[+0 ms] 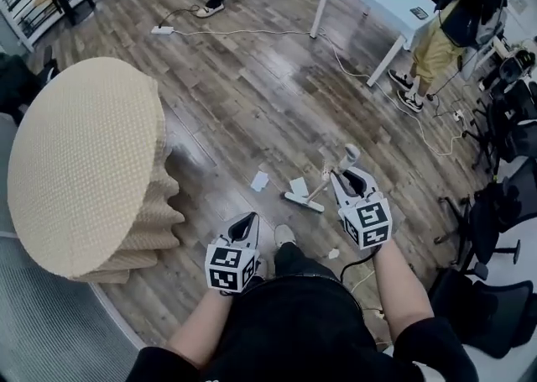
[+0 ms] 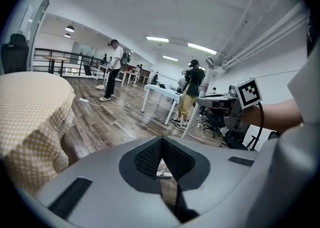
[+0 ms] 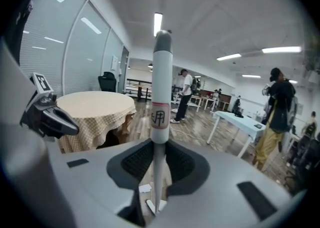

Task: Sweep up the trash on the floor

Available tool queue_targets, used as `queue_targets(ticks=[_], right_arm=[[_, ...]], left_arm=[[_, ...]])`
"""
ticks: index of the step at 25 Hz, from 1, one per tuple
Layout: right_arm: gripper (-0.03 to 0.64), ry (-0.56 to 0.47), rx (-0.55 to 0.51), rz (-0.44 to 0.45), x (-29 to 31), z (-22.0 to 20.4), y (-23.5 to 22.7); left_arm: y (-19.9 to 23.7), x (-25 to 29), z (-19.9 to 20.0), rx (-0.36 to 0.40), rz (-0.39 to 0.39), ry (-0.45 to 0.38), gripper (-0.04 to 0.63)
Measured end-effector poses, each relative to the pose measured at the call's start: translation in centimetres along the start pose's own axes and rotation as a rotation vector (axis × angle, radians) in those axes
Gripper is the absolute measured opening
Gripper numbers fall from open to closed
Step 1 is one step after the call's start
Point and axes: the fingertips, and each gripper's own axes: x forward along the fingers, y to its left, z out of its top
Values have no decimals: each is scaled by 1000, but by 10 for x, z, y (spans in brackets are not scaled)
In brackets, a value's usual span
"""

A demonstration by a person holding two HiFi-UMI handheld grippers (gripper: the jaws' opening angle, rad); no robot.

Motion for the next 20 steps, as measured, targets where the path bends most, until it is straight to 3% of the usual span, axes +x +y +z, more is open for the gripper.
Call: queue_targets(ticks=[4, 12, 17, 20], right_arm=[[87, -11, -68, 155, 54, 12, 8], [86, -63, -75, 354, 142, 37, 0], [86, -104, -192, 565, 180, 45, 27], [86, -114, -247, 635, 202, 38, 43]], left_arm=[[31, -13, 8, -50, 152, -1, -3], [75, -45, 25, -169, 427, -35, -3], [77, -49, 25, -210, 534, -40, -3], [69, -50, 23, -207, 572, -36, -3]])
